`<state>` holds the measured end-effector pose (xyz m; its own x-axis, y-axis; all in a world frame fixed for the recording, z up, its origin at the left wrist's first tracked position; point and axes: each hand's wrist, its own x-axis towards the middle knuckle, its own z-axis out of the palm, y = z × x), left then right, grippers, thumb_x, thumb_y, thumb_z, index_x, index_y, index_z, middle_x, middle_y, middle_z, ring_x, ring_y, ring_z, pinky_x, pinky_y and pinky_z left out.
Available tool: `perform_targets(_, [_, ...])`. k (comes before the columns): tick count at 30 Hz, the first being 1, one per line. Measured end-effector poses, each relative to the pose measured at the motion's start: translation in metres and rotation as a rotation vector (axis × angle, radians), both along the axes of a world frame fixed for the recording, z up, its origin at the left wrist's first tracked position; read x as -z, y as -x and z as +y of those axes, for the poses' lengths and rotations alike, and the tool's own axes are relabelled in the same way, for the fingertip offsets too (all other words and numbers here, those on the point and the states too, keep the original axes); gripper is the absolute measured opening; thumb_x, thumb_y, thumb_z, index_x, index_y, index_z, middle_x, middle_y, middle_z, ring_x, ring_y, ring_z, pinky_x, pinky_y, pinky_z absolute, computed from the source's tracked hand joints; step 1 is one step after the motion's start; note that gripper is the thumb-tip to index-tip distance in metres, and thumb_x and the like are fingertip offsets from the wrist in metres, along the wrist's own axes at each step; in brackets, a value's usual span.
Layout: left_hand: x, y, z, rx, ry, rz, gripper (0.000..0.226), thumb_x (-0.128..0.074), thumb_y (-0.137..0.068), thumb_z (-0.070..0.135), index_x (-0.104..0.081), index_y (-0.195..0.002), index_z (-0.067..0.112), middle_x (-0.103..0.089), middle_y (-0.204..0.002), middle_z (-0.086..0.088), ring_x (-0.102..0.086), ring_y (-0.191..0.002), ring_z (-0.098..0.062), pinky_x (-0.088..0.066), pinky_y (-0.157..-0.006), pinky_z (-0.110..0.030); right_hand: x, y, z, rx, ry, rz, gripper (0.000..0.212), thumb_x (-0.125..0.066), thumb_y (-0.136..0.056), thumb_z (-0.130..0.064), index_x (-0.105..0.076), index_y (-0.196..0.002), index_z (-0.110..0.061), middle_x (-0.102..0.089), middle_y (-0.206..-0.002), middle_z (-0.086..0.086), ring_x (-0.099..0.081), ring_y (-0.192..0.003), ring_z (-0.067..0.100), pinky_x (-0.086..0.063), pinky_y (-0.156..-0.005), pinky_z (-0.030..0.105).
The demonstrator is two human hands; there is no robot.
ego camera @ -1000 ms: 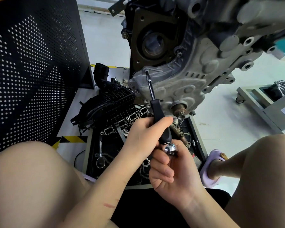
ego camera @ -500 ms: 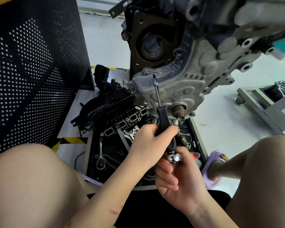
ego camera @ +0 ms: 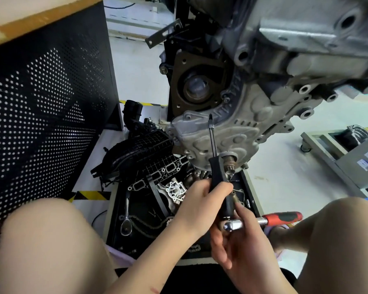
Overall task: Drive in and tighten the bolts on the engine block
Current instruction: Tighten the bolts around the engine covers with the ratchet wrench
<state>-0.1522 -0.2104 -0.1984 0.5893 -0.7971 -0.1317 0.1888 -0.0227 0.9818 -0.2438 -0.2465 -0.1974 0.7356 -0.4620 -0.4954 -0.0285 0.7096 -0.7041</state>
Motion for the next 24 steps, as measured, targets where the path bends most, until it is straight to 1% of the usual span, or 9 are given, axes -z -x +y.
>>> perform_targets(2, [-0.001,0.001,-0.001,0.014,0.008,0.044,0.025,-0.049,-0.066,0.039,-0.052,-0.047,0.021,-0.052,-0.047,0.009,-0.048,-0.047,-0.004,-0.039,-0.054,-0.016,-0.003,0.001,-0.001,0.015,0.12,0.045,0.046,-0.046,-0.067,-0.049,-0.063,-0.051,-0.009,-0.047,-0.043,0.014,-0.038,-0.024,0.018,-0.025,-0.027,0.013])
perform_targets(4, [-0.004,0.001,-0.001,0.054,0.028,0.101,0.024,-0.048,-0.066,0.037,-0.051,-0.048,0.021,-0.051,-0.049,0.006,-0.045,-0.044,-0.008,-0.037,-0.054,-0.025,-0.006,0.005,0.001,0.014,0.251,0.086,0.048,-0.049,-0.063,-0.053,-0.063,-0.053,-0.009,-0.051,-0.046,0.017,-0.041,-0.027,0.021,-0.028,-0.028,0.017])
perform_targets(7, [-0.008,0.002,-0.002,0.106,0.085,0.179,0.022,-0.046,-0.066,0.033,-0.052,-0.062,0.013,-0.051,-0.05,0.005,-0.044,-0.041,-0.007,-0.036,-0.043,-0.015,-0.012,0.01,0.005,0.059,0.4,0.101,0.045,-0.052,-0.061,-0.053,-0.065,-0.051,-0.01,-0.054,-0.047,0.018,-0.045,-0.03,0.023,-0.03,-0.029,0.021])
perform_targets(9, [-0.011,0.007,-0.006,0.113,0.133,0.193,0.027,-0.045,-0.065,0.033,-0.053,-0.066,0.007,-0.052,-0.055,0.001,-0.046,-0.046,-0.007,-0.037,-0.044,-0.013,-0.015,0.012,0.006,0.124,0.436,0.091,0.038,-0.053,-0.074,-0.041,-0.067,-0.056,-0.011,-0.053,-0.045,0.019,-0.045,-0.029,0.025,-0.03,-0.029,0.021])
perform_targets(11, [-0.015,0.016,-0.012,0.115,0.172,0.253,0.025,-0.05,-0.058,0.038,-0.056,-0.059,0.014,-0.053,-0.057,-0.004,-0.046,-0.043,-0.009,-0.034,-0.039,-0.013,-0.02,0.015,0.004,0.168,0.476,0.088,0.037,-0.05,-0.086,-0.027,-0.068,-0.056,-0.014,-0.052,-0.042,0.018,-0.043,-0.027,0.025,-0.029,-0.028,0.02])
perform_targets(14, [-0.018,0.023,-0.02,0.136,0.255,0.266,0.025,-0.05,-0.049,0.046,-0.057,-0.05,0.021,-0.054,-0.055,-0.003,-0.047,-0.047,-0.01,-0.035,-0.043,-0.016,-0.031,0.02,-0.002,0.186,0.529,0.079,0.031,-0.05,-0.081,-0.025,-0.07,-0.058,-0.021,-0.05,-0.039,0.014,-0.04,-0.024,0.022,-0.026,-0.027,0.016])
perform_targets(18, [-0.019,0.027,-0.026,0.143,0.341,0.243,0.024,-0.05,-0.053,0.043,-0.061,-0.052,0.022,-0.054,-0.052,0.01,-0.05,-0.053,-0.004,-0.04,-0.053,-0.015,-0.045,0.028,-0.012,0.138,0.559,0.084,0.024,-0.052,-0.068,-0.03,-0.07,-0.066,-0.015,-0.047,-0.039,0.016,-0.037,-0.025,0.022,-0.024,-0.027,0.015])
perform_targets(21, [-0.016,0.026,-0.031,0.135,0.307,0.259,0.026,-0.051,-0.051,0.045,-0.057,-0.054,0.02,-0.052,-0.054,0.007,-0.047,-0.058,-0.01,-0.038,-0.059,-0.023,-0.046,0.032,-0.018,0.103,0.58,0.114,0.028,-0.05,-0.085,-0.018,-0.065,-0.065,-0.007,-0.047,-0.04,0.017,-0.037,-0.025,0.021,-0.022,-0.028,0.015])
perform_targets(24, [-0.017,0.025,-0.034,0.13,0.309,0.26,0.028,-0.051,-0.051,0.044,-0.055,-0.058,0.017,-0.053,-0.054,0.007,-0.049,-0.057,-0.008,-0.039,-0.058,-0.022,-0.049,0.031,-0.022,0.086,0.589,0.136,0.036,-0.046,-0.09,-0.017,-0.066,-0.061,-0.011,-0.048,-0.041,0.016,-0.037,-0.026,0.021,-0.023,-0.028,0.017])
